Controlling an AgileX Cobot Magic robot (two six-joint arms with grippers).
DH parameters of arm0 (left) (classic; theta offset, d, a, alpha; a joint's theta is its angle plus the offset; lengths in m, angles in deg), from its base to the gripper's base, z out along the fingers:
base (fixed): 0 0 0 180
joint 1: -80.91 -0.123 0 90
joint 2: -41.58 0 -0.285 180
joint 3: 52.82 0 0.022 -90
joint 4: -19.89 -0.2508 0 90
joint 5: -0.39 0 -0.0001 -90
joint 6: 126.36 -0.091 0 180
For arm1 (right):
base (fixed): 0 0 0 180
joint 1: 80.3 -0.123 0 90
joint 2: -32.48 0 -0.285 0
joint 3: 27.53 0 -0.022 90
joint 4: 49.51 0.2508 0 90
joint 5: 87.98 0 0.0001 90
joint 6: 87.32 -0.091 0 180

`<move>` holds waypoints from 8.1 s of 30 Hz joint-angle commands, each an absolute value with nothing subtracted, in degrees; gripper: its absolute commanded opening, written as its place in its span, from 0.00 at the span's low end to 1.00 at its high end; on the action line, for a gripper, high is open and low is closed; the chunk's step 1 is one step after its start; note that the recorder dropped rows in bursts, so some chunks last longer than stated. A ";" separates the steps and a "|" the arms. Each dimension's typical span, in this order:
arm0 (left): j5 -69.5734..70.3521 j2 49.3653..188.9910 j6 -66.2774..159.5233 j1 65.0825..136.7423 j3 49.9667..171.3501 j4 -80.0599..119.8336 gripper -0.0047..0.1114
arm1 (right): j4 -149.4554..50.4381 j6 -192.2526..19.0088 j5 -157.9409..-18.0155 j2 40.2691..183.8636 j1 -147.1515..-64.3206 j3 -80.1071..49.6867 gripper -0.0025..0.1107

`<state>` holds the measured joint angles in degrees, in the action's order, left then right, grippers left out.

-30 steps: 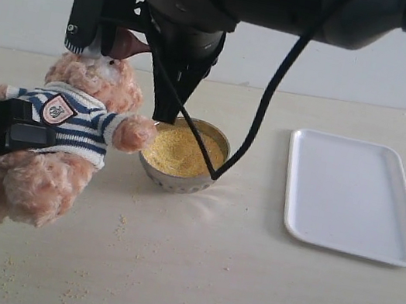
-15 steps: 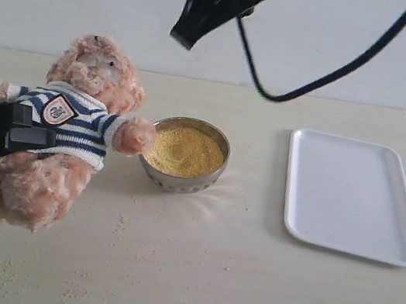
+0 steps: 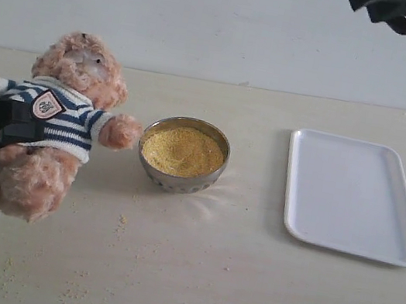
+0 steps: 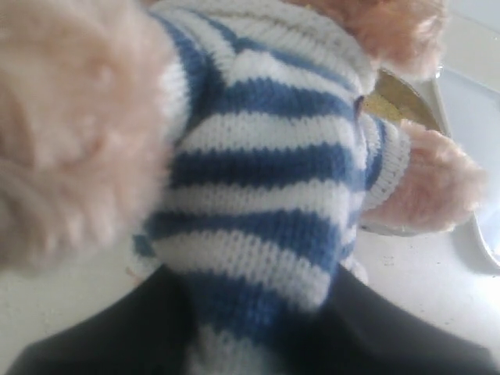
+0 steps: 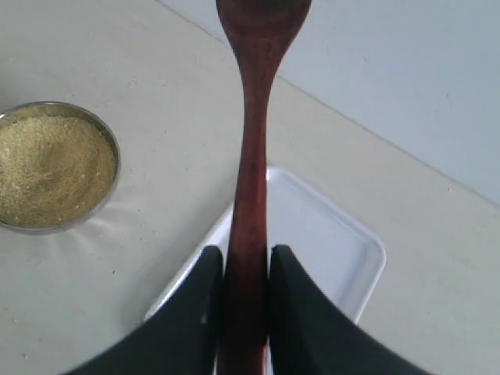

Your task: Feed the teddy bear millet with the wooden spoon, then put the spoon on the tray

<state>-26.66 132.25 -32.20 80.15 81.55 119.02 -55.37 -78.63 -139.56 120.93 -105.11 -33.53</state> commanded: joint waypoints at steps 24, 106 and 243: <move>-22.72 149.10 -42.44 80.06 91.15 119.83 0.30 | -39.55 -68.85 -125.87 115.04 -99.32 -8.55 0.02; -22.87 55.38 69.45 80.06 85.92 -9.63 0.08 | -35.93 -67.08 -127.49 115.04 -99.32 -8.55 0.02; -12.43 50.70 69.02 80.06 49.97 6.86 0.08 | -51.39 -85.83 -96.21 150.14 -89.46 -4.64 0.09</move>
<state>-12.91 50.48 69.00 80.15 50.19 6.24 -51.48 -85.88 -96.55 150.17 -89.78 -4.97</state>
